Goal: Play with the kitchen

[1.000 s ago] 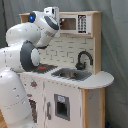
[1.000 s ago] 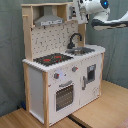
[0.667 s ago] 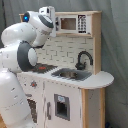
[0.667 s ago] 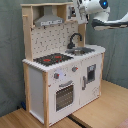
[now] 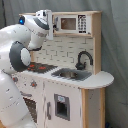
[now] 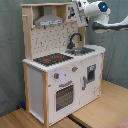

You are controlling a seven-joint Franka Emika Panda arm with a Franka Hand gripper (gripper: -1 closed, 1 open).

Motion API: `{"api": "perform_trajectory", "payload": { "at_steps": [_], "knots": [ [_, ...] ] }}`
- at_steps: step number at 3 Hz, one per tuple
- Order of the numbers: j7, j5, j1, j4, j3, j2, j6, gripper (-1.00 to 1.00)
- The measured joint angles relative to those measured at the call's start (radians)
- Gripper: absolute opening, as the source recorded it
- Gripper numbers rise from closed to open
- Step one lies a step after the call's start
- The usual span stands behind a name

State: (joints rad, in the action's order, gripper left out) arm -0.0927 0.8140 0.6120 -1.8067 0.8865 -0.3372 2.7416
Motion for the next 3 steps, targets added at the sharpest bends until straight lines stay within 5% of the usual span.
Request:
{"api": "perform_trajectory", "payload": {
  "at_steps": [1, 2, 3],
  "knots": [
    [-0.011, 0.000, 0.000, 0.006, 0.080, -0.069, -0.001, -1.00],
    [-0.016, 0.000, 0.000, -0.001, 0.107, -0.131, -0.003, -1.00],
    [-0.017, 0.000, 0.000, -0.005, 0.112, -0.145, -0.003, 1.00]
  ]
}}
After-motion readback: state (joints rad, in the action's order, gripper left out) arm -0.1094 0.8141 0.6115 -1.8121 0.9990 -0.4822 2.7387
